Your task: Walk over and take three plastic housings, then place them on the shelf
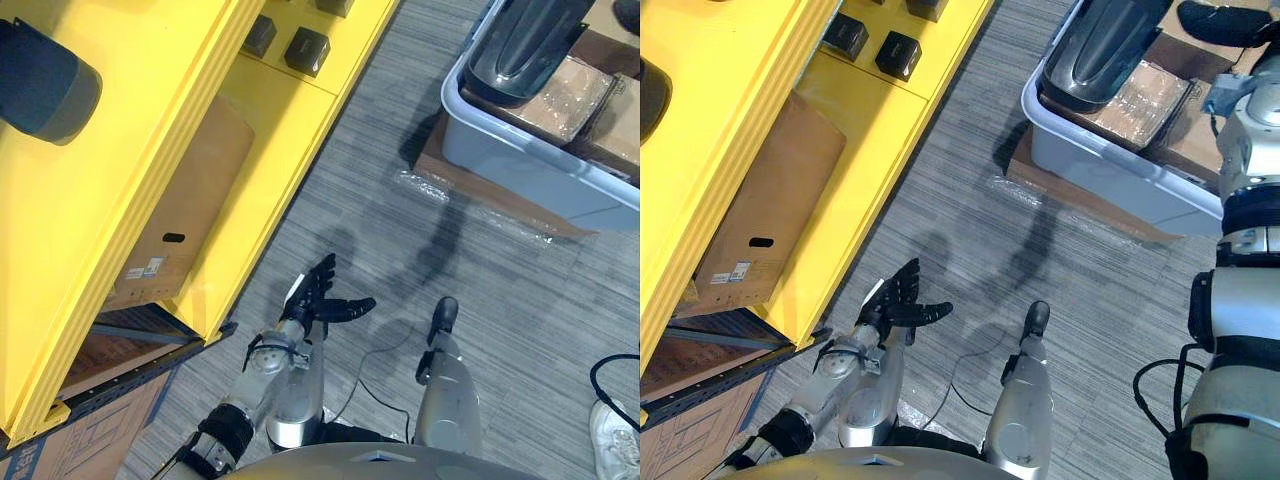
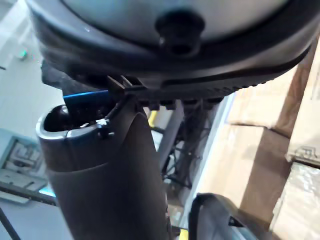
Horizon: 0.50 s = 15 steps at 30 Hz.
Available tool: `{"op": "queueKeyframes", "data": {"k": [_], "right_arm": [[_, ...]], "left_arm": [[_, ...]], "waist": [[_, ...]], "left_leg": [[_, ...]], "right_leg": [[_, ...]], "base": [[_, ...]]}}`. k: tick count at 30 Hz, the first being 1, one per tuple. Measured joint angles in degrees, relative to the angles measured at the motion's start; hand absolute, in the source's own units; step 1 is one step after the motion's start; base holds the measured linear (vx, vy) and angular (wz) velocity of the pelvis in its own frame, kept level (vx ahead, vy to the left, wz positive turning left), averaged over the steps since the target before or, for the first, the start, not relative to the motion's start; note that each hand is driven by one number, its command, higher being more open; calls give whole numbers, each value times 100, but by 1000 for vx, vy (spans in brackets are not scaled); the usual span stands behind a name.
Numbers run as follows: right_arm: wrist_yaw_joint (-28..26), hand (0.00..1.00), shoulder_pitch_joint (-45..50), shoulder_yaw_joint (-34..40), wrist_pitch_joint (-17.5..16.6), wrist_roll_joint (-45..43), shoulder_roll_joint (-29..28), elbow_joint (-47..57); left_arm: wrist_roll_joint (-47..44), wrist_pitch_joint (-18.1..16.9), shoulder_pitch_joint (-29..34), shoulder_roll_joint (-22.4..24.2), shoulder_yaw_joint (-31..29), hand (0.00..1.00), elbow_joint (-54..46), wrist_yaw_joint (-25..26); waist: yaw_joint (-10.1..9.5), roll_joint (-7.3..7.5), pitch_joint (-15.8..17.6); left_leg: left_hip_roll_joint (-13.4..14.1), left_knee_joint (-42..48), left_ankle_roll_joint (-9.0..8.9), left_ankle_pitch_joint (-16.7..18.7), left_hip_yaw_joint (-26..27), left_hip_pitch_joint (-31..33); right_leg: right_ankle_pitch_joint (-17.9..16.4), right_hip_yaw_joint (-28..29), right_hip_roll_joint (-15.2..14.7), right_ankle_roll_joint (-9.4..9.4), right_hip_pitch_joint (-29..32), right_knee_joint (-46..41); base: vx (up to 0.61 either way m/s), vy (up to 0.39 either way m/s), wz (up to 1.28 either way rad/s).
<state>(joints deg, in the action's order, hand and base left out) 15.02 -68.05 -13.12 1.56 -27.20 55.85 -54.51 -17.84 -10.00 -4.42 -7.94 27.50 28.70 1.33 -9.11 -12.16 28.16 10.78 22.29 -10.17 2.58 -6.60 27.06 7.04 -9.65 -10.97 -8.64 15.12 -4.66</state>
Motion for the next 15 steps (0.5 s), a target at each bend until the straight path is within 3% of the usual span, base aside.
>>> {"op": "queueKeyframes", "data": {"k": [9, 15], "right_arm": [[-90, 100, -271, -412, 233, 220, -326, -597], [-19, 100, -271, -564, 673, 381, -329, -836]], "left_arm": [[-14, -37, -17, 43, 323, 100, 231, 125], [-200, -155, -37, 107, 363, 100, 263, 230]], "waist": [[-230, 0, 0], [-347, -4, -3]], "left_leg": [[-24, -375, -11, -239, -94, 51], [-46, -466, -46, -320, -207, 129]], "right_leg": [[-7, -163, -24, 3, 147, -30], [-54, -281, -34, 8, 207, -91]], "base": [[15, -22, 7], [14, -14, 9]]}}
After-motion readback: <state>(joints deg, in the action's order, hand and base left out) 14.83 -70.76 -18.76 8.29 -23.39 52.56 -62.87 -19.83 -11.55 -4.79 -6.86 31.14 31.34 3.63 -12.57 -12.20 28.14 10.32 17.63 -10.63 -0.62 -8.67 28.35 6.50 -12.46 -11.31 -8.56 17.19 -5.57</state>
